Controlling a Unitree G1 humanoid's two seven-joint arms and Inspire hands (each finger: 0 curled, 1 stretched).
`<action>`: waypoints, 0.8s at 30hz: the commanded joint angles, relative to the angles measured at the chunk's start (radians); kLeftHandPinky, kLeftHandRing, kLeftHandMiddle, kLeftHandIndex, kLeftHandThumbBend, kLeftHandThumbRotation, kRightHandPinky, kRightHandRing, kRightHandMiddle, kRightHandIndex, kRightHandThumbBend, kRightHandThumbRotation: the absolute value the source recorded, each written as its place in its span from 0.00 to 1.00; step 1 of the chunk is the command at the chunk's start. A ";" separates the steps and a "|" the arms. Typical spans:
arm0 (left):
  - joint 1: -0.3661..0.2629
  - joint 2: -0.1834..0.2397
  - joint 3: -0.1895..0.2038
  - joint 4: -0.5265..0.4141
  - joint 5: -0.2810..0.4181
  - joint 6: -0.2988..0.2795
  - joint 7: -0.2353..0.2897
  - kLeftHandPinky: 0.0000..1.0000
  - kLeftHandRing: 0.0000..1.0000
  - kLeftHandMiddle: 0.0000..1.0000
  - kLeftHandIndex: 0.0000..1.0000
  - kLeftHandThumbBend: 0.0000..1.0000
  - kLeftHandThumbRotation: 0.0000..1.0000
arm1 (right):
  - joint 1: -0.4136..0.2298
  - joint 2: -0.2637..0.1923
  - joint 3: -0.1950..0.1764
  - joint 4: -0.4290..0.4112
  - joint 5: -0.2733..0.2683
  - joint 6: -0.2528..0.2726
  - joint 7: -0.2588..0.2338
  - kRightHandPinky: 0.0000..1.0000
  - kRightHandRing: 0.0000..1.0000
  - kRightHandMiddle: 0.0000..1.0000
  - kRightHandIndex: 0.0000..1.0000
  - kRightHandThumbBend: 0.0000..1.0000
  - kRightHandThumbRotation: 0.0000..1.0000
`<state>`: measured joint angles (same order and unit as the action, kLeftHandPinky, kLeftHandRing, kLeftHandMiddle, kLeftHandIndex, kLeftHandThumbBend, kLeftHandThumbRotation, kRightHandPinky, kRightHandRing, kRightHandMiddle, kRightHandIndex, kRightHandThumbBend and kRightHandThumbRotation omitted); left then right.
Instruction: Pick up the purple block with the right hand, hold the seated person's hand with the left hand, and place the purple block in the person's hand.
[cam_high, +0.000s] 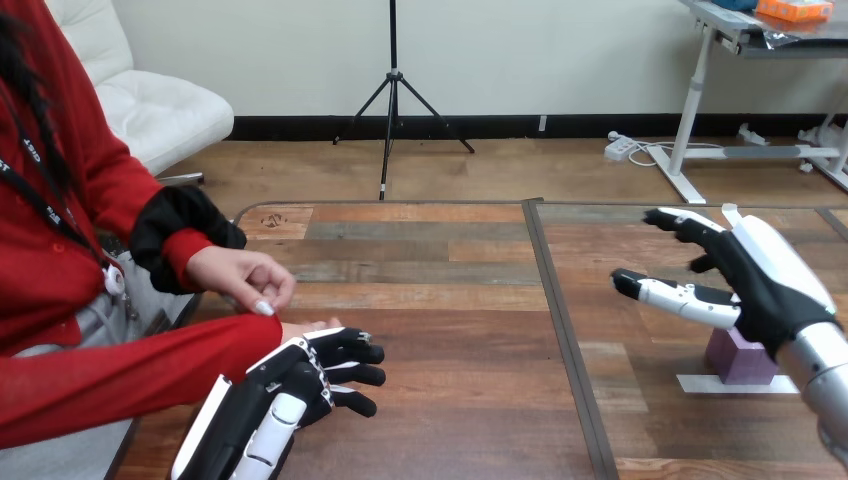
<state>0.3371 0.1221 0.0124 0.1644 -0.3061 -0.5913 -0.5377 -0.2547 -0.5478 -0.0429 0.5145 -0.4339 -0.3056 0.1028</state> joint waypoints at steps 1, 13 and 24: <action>-0.037 0.003 0.001 -0.053 -0.013 -0.004 -0.004 0.56 0.66 0.70 0.67 0.63 0.82 | -0.131 -0.048 0.032 0.085 -0.035 0.007 -0.039 0.77 0.90 0.89 0.87 0.78 0.71; -0.041 0.011 0.007 -0.054 -0.004 0.000 0.001 0.55 0.66 0.69 0.67 0.64 0.83 | -0.245 -0.098 0.098 0.281 -0.101 0.008 -0.056 0.75 0.90 0.89 0.88 0.76 0.67; -0.040 0.013 0.008 -0.058 -0.009 0.001 -0.004 0.55 0.66 0.70 0.67 0.64 0.83 | -0.323 -0.125 0.174 0.440 -0.155 0.017 -0.067 0.76 0.91 0.91 0.88 0.76 0.73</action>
<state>0.3375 0.1254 0.0158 0.1586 -0.3060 -0.5857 -0.5379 -0.4521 -0.6373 0.0915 0.8904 -0.5661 -0.2842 0.0646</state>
